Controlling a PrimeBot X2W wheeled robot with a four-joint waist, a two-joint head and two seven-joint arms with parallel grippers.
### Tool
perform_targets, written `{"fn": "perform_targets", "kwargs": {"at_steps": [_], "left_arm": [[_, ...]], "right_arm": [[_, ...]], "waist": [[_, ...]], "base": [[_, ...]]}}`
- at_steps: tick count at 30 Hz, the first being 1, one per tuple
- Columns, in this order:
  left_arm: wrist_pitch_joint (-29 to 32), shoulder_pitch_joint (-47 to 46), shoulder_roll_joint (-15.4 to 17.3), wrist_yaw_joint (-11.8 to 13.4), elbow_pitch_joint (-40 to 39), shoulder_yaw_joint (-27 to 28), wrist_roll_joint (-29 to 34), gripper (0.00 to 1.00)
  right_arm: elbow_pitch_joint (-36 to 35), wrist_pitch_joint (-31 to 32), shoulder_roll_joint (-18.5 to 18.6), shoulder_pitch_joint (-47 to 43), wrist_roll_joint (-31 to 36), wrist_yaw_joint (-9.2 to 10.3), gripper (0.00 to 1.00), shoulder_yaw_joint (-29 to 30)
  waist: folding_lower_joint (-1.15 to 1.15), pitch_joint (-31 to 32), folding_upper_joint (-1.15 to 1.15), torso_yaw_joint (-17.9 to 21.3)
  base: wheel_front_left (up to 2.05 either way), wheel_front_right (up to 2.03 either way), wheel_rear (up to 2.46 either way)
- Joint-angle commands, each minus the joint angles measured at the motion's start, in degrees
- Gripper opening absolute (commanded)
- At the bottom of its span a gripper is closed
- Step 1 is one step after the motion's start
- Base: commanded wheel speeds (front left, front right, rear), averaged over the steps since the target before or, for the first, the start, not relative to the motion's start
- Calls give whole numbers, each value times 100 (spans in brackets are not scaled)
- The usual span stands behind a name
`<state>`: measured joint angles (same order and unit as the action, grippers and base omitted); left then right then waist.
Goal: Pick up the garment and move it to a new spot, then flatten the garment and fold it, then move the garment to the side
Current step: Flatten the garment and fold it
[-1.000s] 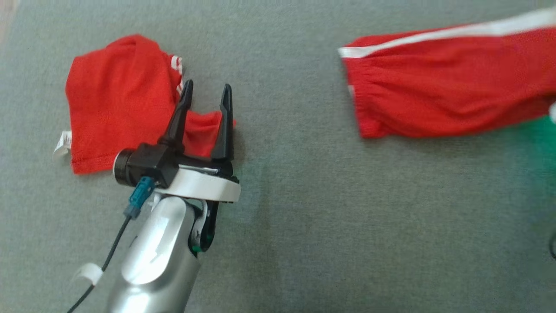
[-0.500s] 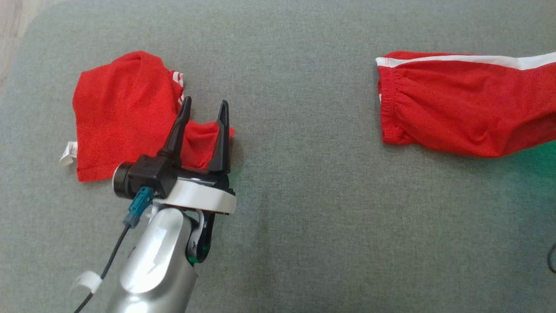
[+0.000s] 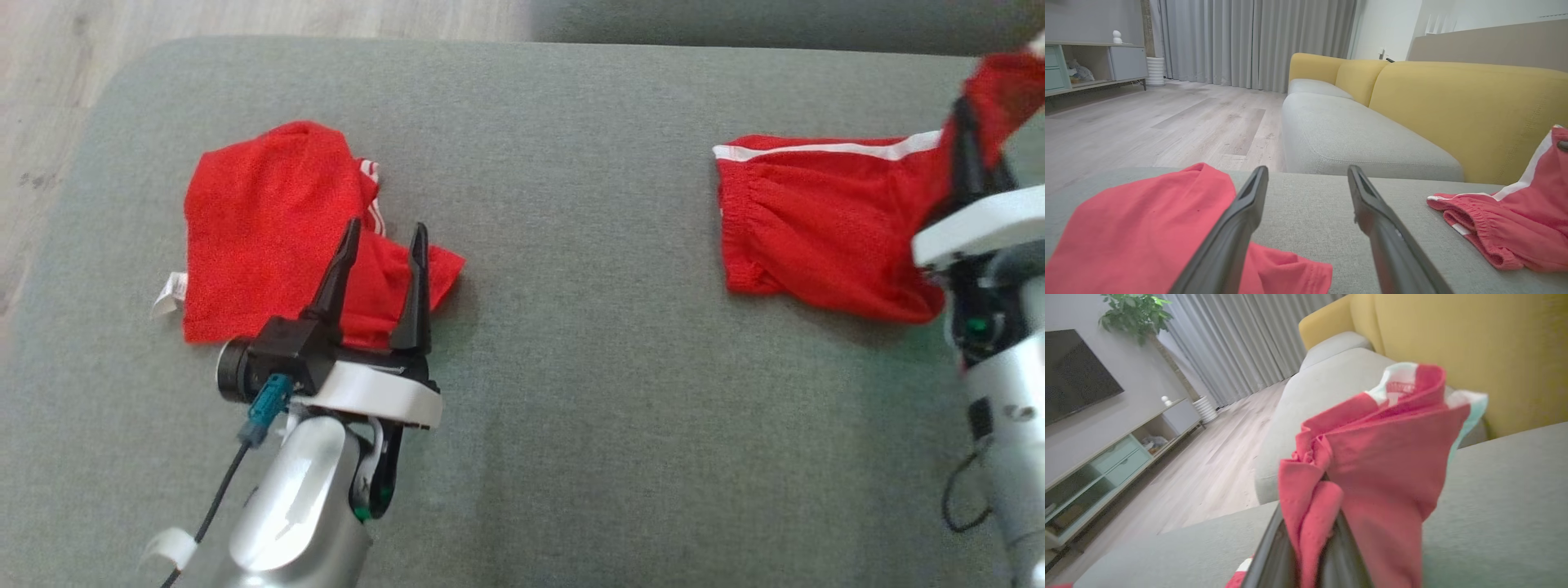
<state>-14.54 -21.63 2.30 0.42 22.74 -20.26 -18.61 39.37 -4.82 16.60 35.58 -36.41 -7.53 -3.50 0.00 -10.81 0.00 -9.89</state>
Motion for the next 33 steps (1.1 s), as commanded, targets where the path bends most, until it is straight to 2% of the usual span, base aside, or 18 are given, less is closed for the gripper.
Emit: {"fn": "perform_targets", "kwargs": {"at_steps": [1, 12, 24, 25, 26, 33], "left_arm": [[-46, -50, 58, -18, -149, 178, -9, 100], [-46, -49, 58, 25, -120, 131, -90, 100], [-46, -58, 58, 85, -101, 73, -131, 100], [-46, -53, 58, 82, -79, 90, -115, 100], [-46, -55, 58, 80, -69, 96, -109, 100], [-46, -58, 58, 47, -74, 175, -66, 100]], "right_arm": [[-215, -43, -67, 102, -62, 4, 0, -253], [144, -137, -485, 280, -164, 4, 0, -1401], [836, -265, -694, 316, -253, 4, 0, -2413], [990, -347, -716, 335, -192, 4, 83, -2581], [1058, -415, -745, 347, -190, 4, 100, -2627], [1300, -905, -881, 469, 22, 4, 100, -2811]], "waist": [[0, -5, 0, -55], [0, -72, 0, -232], [0, -96, 0, -225], [0, -80, 0, -173], [0, -69, 0, -145], [0, 99, 0, 185]], "base": [[0, 0, 0], [0, 0, 0], [0, 0, 0], [0, 0, 0], [0, 0, 0], [0, 0, 0]]}}
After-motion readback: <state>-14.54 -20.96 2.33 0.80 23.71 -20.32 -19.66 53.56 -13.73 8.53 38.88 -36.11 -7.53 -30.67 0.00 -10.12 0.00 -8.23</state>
